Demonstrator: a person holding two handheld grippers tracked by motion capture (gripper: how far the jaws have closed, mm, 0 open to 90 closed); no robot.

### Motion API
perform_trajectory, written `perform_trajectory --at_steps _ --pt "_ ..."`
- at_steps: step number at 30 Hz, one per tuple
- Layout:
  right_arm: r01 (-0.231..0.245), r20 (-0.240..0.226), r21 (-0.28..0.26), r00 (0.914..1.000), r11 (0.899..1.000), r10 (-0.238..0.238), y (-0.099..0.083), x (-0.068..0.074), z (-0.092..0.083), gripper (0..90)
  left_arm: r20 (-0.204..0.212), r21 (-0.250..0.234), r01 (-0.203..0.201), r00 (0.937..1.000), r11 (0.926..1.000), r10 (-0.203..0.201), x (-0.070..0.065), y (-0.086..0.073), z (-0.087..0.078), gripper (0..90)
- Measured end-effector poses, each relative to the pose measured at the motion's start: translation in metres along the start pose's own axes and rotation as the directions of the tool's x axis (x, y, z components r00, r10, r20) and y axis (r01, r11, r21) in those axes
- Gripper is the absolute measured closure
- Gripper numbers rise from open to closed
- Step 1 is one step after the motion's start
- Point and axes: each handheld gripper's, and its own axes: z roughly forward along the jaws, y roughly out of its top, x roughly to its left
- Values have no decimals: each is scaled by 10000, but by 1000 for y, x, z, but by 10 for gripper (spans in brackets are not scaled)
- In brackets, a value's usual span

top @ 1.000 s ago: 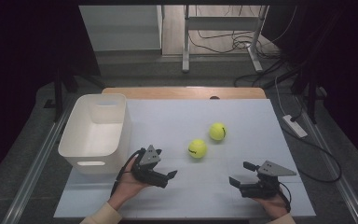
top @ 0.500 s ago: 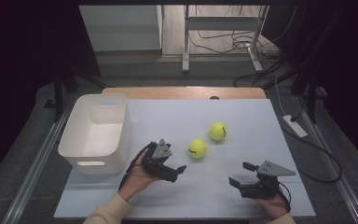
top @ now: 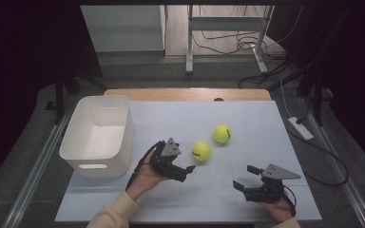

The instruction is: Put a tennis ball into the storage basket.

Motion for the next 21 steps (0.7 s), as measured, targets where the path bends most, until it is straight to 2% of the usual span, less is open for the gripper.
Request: perform_trajectory --at_steps 8,13,21 --pt "35 66 -14 10000 10000 -35 0 0 0 131 -224 -10 -165 9996 9999 165 -2 12 8 34" --pt "-23 103 -48 9999 10000 24 1 -1 -1 129 -174 -58 -64 9998 10000 63 0 17 11 32" --pt "-40 53 -73 10000 10000 40 1 1 0 129 -174 -38 -194 9997 9998 193 1 25 15 30"
